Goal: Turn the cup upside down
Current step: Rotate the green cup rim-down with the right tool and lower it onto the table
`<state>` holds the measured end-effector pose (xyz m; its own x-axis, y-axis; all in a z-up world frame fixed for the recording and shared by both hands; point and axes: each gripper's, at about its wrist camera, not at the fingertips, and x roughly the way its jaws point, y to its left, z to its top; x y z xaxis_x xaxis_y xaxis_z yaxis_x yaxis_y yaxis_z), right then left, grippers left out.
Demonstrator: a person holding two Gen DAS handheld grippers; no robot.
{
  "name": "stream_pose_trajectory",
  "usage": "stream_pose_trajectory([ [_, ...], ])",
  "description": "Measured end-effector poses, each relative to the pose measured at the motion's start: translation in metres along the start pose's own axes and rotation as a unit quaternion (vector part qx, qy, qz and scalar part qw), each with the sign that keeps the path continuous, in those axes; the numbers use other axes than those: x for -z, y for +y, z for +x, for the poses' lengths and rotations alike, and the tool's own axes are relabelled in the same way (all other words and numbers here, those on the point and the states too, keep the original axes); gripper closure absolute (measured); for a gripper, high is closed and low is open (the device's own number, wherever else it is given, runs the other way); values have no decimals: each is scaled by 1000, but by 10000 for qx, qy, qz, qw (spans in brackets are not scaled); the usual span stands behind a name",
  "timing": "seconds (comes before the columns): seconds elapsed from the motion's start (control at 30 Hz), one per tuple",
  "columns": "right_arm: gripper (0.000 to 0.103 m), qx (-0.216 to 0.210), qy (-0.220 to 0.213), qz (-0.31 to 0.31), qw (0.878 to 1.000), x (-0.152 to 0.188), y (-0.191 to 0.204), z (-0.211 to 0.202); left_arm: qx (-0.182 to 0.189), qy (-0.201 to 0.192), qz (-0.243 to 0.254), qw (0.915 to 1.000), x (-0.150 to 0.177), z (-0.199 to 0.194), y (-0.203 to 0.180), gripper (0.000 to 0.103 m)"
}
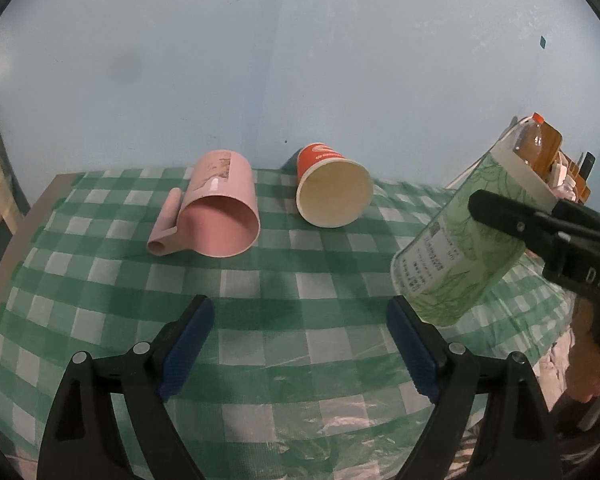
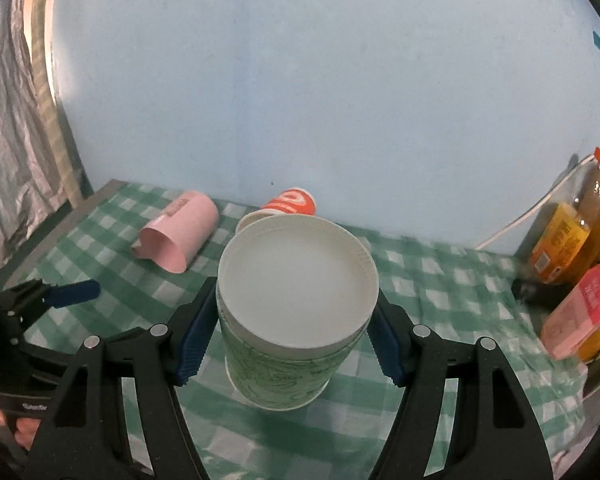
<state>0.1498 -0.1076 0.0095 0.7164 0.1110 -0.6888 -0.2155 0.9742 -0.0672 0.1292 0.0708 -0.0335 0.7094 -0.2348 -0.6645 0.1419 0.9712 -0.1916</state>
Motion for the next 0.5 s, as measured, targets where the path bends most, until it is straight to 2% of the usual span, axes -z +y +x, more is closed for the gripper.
stream_pose_trajectory([
  [0.27, 33, 332, 237, -21, 9992, 7, -14, 9, 9, 34, 8, 10000, 6, 4, -3, 14],
  [0.5, 33, 240, 379, 146, 9989, 19, -28, 18, -17, 84, 81, 9999, 9, 8, -9, 14],
])
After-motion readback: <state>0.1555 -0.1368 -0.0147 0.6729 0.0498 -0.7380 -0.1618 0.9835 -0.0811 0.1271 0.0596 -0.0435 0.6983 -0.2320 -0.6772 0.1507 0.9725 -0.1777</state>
